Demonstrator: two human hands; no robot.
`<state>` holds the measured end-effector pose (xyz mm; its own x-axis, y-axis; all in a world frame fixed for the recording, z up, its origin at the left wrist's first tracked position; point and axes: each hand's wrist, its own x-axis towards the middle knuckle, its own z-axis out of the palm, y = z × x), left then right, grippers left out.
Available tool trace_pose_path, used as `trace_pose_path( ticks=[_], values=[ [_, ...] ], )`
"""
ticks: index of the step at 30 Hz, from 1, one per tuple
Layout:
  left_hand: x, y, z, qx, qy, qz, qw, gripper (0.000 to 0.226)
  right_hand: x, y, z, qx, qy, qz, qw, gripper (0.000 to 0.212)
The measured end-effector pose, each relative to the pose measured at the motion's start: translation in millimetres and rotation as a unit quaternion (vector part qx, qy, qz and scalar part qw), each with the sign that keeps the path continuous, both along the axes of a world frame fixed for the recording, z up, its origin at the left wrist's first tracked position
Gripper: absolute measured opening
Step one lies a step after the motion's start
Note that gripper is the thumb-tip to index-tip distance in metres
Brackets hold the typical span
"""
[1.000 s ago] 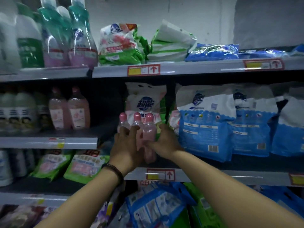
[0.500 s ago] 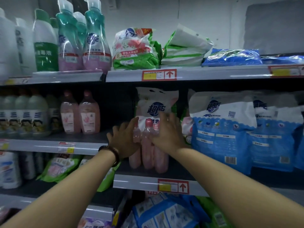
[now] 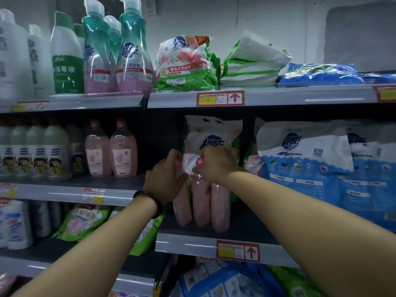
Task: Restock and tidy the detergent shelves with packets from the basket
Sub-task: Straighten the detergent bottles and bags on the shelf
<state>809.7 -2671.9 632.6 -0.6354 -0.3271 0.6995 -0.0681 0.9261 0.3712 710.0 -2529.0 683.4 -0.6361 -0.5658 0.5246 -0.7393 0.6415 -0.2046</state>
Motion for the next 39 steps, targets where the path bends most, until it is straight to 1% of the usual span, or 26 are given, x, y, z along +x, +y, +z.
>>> trace_pose_path(
  ticks=[2, 4, 6, 8, 9, 10, 12, 14, 16, 19, 21, 24, 26, 30, 32, 35, 39],
  values=[
    [6.0, 1.7, -0.5, 0.021, 0.024, -0.023, 0.999, 0.036, 8.9, -1.5, 2.1, 0.000, -0.003, -0.002, 1.000, 0.030],
    [11.6, 5.2, -0.6, 0.079, 0.060, -0.027, 0.995, 0.026, 22.4, -2.0, 1.6, 0.000, -0.009, -0.004, 1.000, 0.019],
    [17.9, 10.5, 0.9, 0.132, 0.099, -0.025, 0.986, 0.024, 33.4, -1.2, 0.9, -0.008, -0.008, -0.004, 1.000, 0.011],
    [26.3, 12.2, 6.1, 0.123, 0.133, -0.043, 0.982, 0.020, 39.7, 1.9, 2.9, -0.027, -0.008, 0.001, 1.000, 0.003],
    [31.8, 11.8, 11.3, 0.107, 0.145, -0.059, 0.982, 0.021, 43.0, 4.2, 5.3, -0.044, -0.012, 0.008, 0.999, 0.007],
    [37.6, 11.1, 18.4, 0.098, 0.151, -0.072, 0.981, 0.027, 45.4, 6.5, 7.6, -0.066, -0.021, 0.028, 0.997, 0.011],
    [51.7, 9.4, 35.3, 0.107, 0.161, -0.091, 0.977, 0.046, 51.6, 10.3, 12.8, -0.124, -0.037, 0.094, 0.987, 0.018],
    [66.2, 5.2, 50.6, 0.103, 0.184, -0.104, 0.972, 0.052, 59.7, 13.4, 19.0, -0.163, -0.038, 0.140, 0.976, 0.028],
    [80.7, -1.7, 63.0, 0.096, 0.193, -0.105, 0.971, 0.050, 69.1, 14.4, 25.8, -0.181, -0.016, 0.154, 0.971, 0.033],
    [100.9, -10.9, 75.9, 0.070, 0.206, -0.119, 0.969, 0.044, 82.6, 9.1, 34.7, -0.209, 0.031, 0.183, 0.960, 0.035],
    [111.8, -16.9, 80.5, 0.049, 0.228, -0.113, 0.966, 0.038, 89.7, 1.1, 37.6, -0.221, 0.045, 0.203, 0.953, 0.034],
    [123.7, -37.1, 82.9, 0.046, 0.254, -0.096, 0.961, 0.034, 96.9, -16.3, 37.6, -0.241, 0.053, 0.225, 0.943, 0.033],
    [130.2, -53.7, 83.0, 0.041, 0.251, -0.086, 0.963, 0.034, 101.3, -28.8, 34.9, -0.253, 0.051, 0.236, 0.937, 0.036],
    [133.9, -89.5, 78.8, 0.035, 0.219, -0.078, 0.972, 0.037, 106.2, -57.1, 26.7, -0.243, 0.053, 0.268, 0.931, 0.045],
    [132.5, -108.8, 76.7, 0.035, 0.206, -0.074, 0.975, 0.038, 104.5, -72.4, 25.9, -0.246, 0.039, 0.277, 0.928, 0.048],
    [128.4, -135.9, 78.8, 0.040, 0.180, -0.065, 0.981, 0.043, 99.6, -94.7, 32.9, -0.264, -0.016, 0.298, 0.917, 0.045],
    [114.5, -164.9, 83.1, 0.109, 0.167, -0.067, 0.978, 0.044, 90.4, -126.6, 46.2, -0.263, -0.129, 0.292, 0.910, 0.045]
  ],
)
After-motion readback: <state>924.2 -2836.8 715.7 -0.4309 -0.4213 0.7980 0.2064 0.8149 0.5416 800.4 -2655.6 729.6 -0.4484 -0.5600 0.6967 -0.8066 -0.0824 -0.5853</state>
